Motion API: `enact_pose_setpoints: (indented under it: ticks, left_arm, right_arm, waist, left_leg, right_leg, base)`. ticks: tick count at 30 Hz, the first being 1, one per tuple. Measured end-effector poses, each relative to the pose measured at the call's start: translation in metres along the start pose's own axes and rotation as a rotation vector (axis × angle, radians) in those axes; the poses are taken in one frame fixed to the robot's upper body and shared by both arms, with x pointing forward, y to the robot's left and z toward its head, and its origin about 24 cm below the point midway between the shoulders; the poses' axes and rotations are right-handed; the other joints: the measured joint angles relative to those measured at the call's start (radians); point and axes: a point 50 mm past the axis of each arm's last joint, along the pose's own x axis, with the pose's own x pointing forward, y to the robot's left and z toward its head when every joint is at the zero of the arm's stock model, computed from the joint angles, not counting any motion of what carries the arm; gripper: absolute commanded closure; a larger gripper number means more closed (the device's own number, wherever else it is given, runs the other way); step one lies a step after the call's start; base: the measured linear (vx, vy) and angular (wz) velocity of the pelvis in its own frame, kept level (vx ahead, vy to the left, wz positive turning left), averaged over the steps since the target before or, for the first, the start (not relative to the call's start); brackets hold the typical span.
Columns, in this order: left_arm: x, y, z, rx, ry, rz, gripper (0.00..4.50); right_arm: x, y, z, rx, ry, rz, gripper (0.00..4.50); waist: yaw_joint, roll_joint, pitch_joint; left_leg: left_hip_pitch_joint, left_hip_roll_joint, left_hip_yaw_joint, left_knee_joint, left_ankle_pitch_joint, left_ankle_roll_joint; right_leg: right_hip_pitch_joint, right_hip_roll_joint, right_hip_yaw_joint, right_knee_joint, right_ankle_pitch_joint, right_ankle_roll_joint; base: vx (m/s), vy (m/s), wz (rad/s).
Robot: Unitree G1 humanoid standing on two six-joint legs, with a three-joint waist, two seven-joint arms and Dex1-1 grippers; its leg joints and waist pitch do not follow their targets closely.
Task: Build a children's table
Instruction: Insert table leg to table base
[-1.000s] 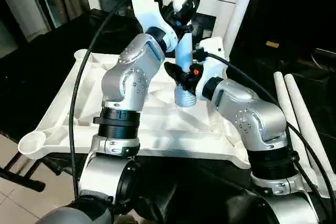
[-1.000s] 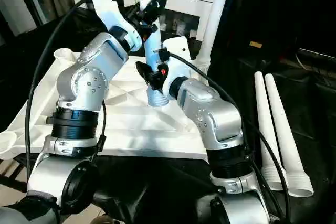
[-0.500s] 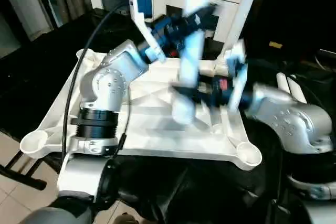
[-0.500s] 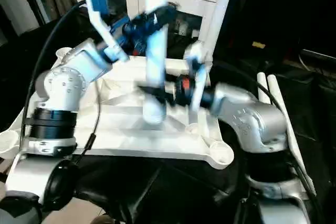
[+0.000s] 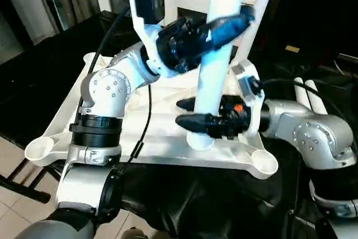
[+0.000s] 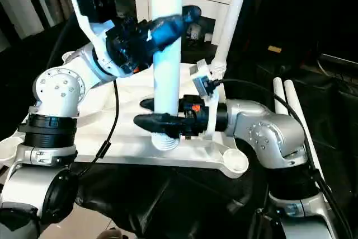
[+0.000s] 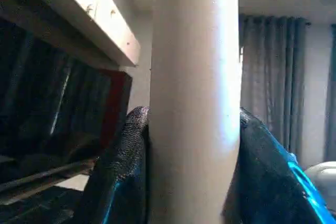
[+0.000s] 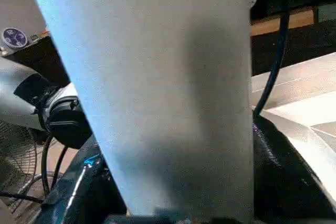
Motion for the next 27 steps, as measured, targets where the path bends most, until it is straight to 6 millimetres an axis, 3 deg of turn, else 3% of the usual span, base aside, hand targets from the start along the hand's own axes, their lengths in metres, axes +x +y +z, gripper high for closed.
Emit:
enact_pose_setpoints:
  ticks: [1, 4, 7, 10, 15, 20, 21, 27]
  left_arm:
    - [-0.002, 0.001, -0.001, -0.004, -0.004, 0.019, 2.72]
    - [-0.005, 0.004, -0.001, -0.002, -0.010, 0.086, 2.03]
    - [-0.007, 0.011, 0.000, 0.072, 0.015, 0.209, 1.93]
    - [-0.004, 0.018, -0.002, 0.188, 0.083, 0.375, 1.71]
    - [-0.006, 0.030, -0.012, 0.299, 0.167, 0.641, 1.71]
    - [0.001, 0.036, -0.017, 0.338, 0.130, 0.841, 1.71]
    - [0.001, 0.035, -0.017, 0.345, 0.127, 0.852, 1.88]
    - [-0.001, 0.035, -0.021, 0.333, 0.074, 0.937, 2.34]
  right_arm:
    - [0.000, 0.000, -0.001, 0.001, -0.003, -0.003, 2.19]
    - [0.003, -0.002, -0.003, -0.006, -0.016, -0.040, 2.31]
    - [0.012, -0.008, -0.002, -0.040, -0.056, -0.130, 2.39]
    - [0.015, -0.017, 0.002, -0.061, -0.098, -0.278, 2.53]
    - [0.016, -0.033, 0.001, -0.083, -0.110, -0.536, 2.59]
    - [0.026, -0.038, 0.001, -0.080, -0.119, -0.668, 2.59]
    - [0.027, -0.039, 0.002, -0.085, -0.118, -0.676, 2.59]
    - [0.035, -0.040, 0.000, -0.089, -0.106, -0.745, 2.59]
  waist:
    - [0.000, 0.001, 0.000]
    - [-0.001, 0.004, 0.000]
    - [-0.003, 0.013, -0.003]
    - [-0.002, 0.015, -0.004]
    - [-0.003, 0.016, -0.004]
    - [-0.002, 0.016, -0.004]
    - [-0.002, 0.016, -0.004]
    - [-0.001, 0.002, -0.003]
  left_leg:
    - [0.000, 0.000, 0.000, 0.000, 0.000, 0.000]
    - [0.000, 0.000, 0.000, 0.000, 0.000, 0.000]
    - [-0.001, 0.000, 0.000, 0.000, 0.000, 0.000]
    - [-0.002, 0.001, -0.002, 0.000, 0.000, -0.001]
    - [-0.008, 0.001, -0.003, -0.001, 0.003, -0.002]
    - [-0.011, 0.002, -0.004, -0.001, 0.003, -0.002]
    - [-0.011, 0.002, -0.004, -0.001, 0.003, -0.002]
    - [-0.012, 0.002, -0.004, -0.002, 0.003, -0.002]
  right_leg:
    - [0.000, 0.000, 0.000, 0.000, 0.000, 0.000]
    - [0.000, 0.000, -0.001, 0.000, 0.000, 0.000]
    - [0.000, -0.001, -0.003, 0.000, 0.000, 0.000]
    - [0.001, -0.002, -0.006, 0.000, 0.000, 0.000]
    - [0.000, -0.008, -0.016, -0.002, 0.000, 0.001]
    - [0.000, -0.009, -0.019, -0.002, 0.000, 0.001]
    - [0.000, -0.009, -0.019, -0.002, 0.000, 0.001]
    - [-0.001, -0.010, -0.020, -0.003, -0.001, 0.002]
  base:
    - [0.000, 0.000, 0.00]
    - [0.000, 0.000, 0.00]
    - [0.000, 0.000, 0.00]
    - [0.000, 0.000, 0.00]
    - [0.000, 0.000, 0.00]
    - [0.000, 0.000, 0.00]
    - [0.000, 0.000, 0.00]
    - [0.000, 0.000, 0.00]
